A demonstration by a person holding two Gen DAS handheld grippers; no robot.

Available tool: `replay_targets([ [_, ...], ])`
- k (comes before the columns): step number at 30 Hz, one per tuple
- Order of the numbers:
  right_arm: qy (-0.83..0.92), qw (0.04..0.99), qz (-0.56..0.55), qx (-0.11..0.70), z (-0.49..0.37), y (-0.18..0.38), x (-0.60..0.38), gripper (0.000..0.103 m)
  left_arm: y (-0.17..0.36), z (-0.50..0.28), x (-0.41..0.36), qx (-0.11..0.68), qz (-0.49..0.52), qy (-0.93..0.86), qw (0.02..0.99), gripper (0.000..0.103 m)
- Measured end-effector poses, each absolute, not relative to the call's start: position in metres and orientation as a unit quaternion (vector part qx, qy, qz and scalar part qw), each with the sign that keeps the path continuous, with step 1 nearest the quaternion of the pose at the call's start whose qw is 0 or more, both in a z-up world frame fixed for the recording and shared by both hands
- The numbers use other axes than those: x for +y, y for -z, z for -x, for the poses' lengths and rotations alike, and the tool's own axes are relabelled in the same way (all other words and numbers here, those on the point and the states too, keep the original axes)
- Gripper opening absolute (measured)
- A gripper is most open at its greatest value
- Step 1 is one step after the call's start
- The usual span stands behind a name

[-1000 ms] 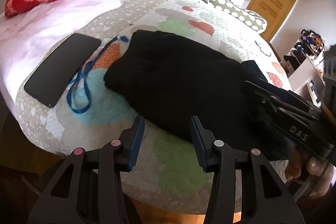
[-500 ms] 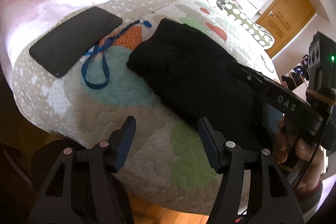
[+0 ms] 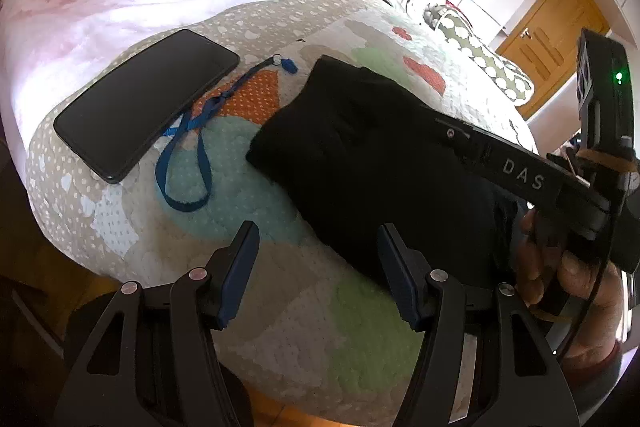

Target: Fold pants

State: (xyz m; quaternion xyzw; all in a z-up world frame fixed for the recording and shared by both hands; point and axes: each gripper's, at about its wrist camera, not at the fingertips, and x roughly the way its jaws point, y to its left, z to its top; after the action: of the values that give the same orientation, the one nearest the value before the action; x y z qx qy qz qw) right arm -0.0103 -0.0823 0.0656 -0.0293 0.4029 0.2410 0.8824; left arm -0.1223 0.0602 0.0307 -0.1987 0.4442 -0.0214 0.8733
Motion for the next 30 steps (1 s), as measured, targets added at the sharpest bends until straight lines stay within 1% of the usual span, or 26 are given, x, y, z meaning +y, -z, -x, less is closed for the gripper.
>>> replay_targets([
  [4,-0.247,0.878,0.047,0.408,-0.002,-0.066,-0.069,0.058,-0.026,0.115,0.063,0.448,0.209,0.023,0.869,0.061],
  [10,-0.225,0.877,0.077,0.417,-0.026,-0.051,-0.052,0.059,-0.021,0.103,0.060,0.445,0.218,0.023,0.868,0.062],
  [14,-0.228,0.872,0.068,0.429,-0.041,-0.044,-0.052,0.062,-0.019,0.093,0.059,0.440,0.231,0.031,0.867,0.069],
  [16,-0.252,0.870,0.055,0.420,-0.043,-0.053,-0.055,0.062,-0.018,0.089,0.058,0.437,0.232,0.033,0.868,0.072],
  [17,-0.263,0.871,0.051,0.411,-0.045,-0.058,-0.056,0.065,-0.017,0.087,0.058,0.434,0.235,0.035,0.869,0.075],
  [19,-0.264,0.869,0.061,0.414,-0.053,-0.057,-0.053,0.069,-0.017,0.084,0.059,0.428,0.248,0.042,0.868,0.077],
  [20,-0.267,0.863,0.065,0.425,-0.058,-0.053,-0.050,0.069,-0.017,0.083,0.060,0.428,0.253,0.043,0.867,0.080],
  [23,-0.292,0.847,0.037,0.442,-0.070,-0.040,-0.046,0.069,-0.014,0.080,0.065,0.420,0.277,0.050,0.863,0.084],
  [27,-0.288,0.848,0.012,0.445,-0.078,-0.018,-0.046,0.070,-0.015,0.076,0.063,0.400,0.281,0.048,0.871,0.086],
  [28,-0.289,0.847,0.004,0.445,-0.078,-0.018,-0.047,0.070,-0.015,0.076,0.063,0.392,0.282,0.048,0.875,0.081],
  [29,-0.291,0.846,-0.004,0.446,-0.079,-0.020,-0.049,0.070,-0.015,0.076,0.063,0.385,0.282,0.043,0.878,0.055],
  [30,-0.290,0.845,-0.012,0.449,-0.078,-0.024,-0.052,0.070,-0.015,0.075,0.064,0.386,0.278,0.038,0.879,0.040],
])
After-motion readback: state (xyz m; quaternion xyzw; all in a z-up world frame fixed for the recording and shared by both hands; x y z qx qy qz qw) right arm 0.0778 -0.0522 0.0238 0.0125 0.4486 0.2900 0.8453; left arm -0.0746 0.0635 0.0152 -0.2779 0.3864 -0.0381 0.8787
